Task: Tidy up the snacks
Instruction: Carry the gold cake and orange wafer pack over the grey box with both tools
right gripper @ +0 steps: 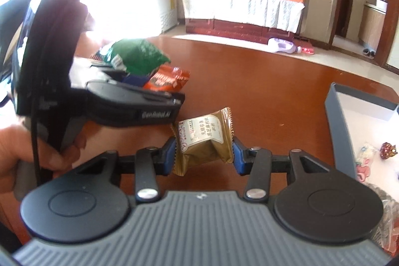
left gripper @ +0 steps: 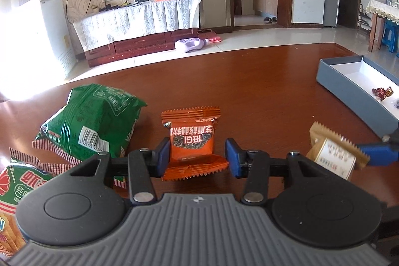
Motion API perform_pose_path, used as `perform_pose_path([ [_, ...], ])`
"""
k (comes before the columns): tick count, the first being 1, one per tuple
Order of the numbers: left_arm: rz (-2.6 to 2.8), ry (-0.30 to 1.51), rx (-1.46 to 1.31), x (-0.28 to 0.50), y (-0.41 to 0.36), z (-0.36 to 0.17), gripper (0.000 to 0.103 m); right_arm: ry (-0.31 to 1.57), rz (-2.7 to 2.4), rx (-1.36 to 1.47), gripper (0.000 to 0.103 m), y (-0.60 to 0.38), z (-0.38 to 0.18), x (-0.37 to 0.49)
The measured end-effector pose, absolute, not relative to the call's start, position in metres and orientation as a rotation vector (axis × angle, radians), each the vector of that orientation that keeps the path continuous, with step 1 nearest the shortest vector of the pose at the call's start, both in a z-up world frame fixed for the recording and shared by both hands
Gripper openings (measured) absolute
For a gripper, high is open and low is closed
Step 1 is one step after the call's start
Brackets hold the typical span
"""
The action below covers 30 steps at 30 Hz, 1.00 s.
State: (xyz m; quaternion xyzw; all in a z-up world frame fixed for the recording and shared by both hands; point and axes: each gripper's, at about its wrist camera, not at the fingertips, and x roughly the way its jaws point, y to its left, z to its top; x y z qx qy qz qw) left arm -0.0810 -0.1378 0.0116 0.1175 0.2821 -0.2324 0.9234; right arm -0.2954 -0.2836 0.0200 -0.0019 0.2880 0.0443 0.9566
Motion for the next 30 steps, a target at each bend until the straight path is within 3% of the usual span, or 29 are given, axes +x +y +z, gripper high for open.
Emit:
perform_pose_path([
  [30,-0.514,0.523,0.361,-0.124,-0.171,0.027,0.053,0.453,0.008,0.099,0.049,-0.317,0.047,-0.315],
])
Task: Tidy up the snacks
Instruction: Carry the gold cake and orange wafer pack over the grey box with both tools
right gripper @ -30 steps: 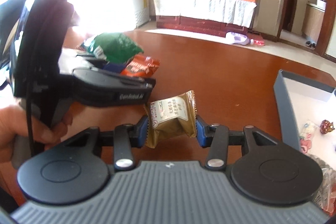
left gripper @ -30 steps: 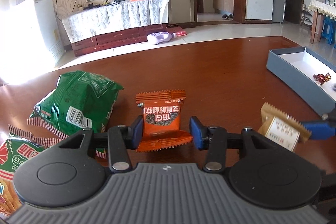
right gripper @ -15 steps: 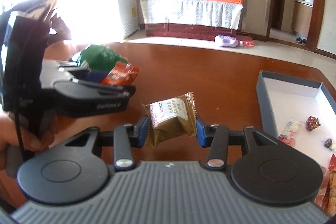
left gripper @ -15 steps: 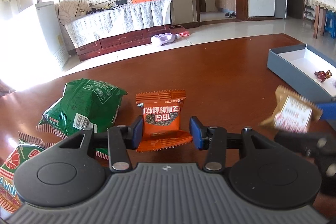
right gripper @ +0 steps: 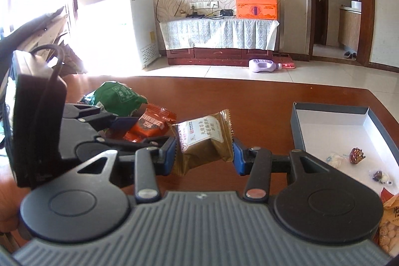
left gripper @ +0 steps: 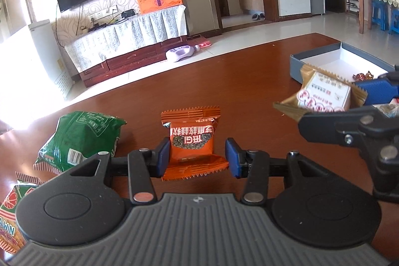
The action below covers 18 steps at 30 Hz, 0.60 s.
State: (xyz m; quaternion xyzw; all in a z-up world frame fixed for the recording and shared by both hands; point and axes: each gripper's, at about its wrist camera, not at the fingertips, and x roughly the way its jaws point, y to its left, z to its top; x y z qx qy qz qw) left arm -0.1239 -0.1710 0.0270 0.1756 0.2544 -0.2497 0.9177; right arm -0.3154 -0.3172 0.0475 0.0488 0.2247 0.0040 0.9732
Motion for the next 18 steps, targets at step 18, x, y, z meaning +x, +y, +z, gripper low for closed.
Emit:
perform_pose_path([
  [18,-0.562,0.477,0.381,-0.141,-0.202,0.04,0.053,0.398,-0.026,0.097,0.049,-0.332,0.059,-0.337],
])
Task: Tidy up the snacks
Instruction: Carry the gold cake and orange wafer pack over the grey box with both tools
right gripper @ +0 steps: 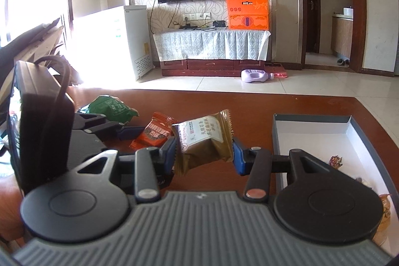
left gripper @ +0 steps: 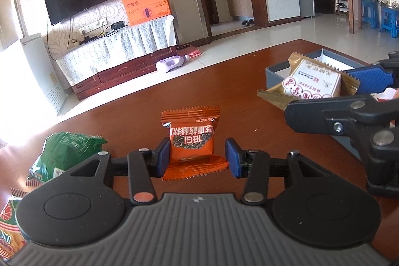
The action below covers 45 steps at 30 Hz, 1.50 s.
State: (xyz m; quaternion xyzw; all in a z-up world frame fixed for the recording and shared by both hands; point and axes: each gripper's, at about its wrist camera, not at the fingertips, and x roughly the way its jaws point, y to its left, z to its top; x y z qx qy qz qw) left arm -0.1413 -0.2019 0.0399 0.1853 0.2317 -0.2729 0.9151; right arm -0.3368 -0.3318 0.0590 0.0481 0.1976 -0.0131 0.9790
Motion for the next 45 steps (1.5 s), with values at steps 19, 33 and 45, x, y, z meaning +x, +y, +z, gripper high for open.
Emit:
perform_pose_path([
  [19,-0.646,0.437,0.341,-0.164,-0.257,0.053,0.053,0.371,-0.108,0.12,0.049,-0.37,0.063,-0.367],
  [33,-0.735,0.433,0.292,-0.192,-0.311,0.052,0.053,0.339,-0.21,0.167,0.049,-0.409,0.066,-0.396],
  [45,-0.822,0.462,0.258,-0.225,-0.354,0.038,0.053,0.328,-0.257,0.199,0.049,-0.429,0.064,-0.404],
])
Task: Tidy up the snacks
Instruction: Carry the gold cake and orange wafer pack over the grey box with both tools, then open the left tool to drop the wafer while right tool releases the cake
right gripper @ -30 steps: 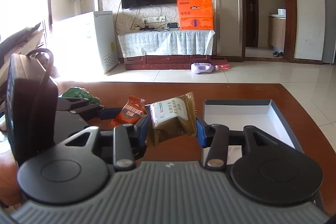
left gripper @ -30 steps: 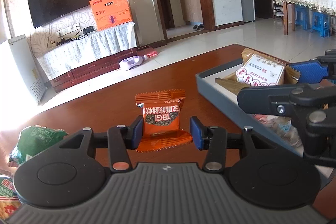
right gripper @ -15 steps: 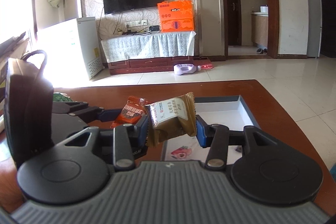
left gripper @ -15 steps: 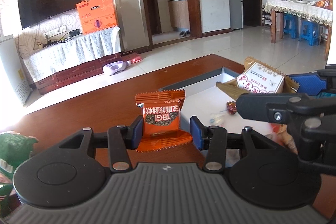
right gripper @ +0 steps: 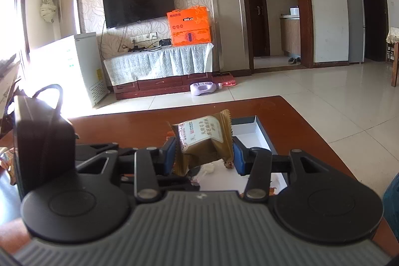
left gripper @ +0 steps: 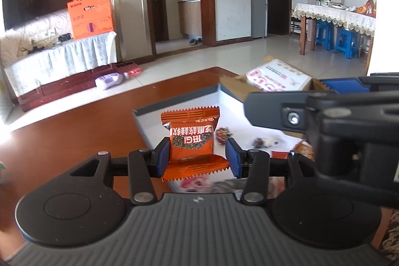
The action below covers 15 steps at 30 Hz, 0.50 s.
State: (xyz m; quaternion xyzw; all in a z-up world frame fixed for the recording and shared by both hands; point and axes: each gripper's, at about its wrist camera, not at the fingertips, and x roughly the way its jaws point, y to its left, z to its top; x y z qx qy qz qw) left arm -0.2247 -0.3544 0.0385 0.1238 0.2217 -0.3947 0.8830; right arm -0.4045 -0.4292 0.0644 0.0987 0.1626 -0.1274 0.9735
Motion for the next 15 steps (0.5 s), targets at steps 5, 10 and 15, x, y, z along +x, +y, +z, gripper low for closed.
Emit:
perform_pose_path([
  [5,-0.825,0.502,0.229,-0.224,-0.368,0.029,0.053,0.339,-0.286,0.22,0.049,-0.438,0.061,-0.404],
  [10,-0.837,0.533,0.229,-0.223,-0.381,0.02,0.054,0.354,-0.304,0.245,0.049,-0.446,0.055,-0.402],
  [15,-0.848,0.534,0.237,-0.224,-0.387,0.018,0.056,0.37,-0.316,0.263,0.049,-0.449,0.05,-0.401],
])
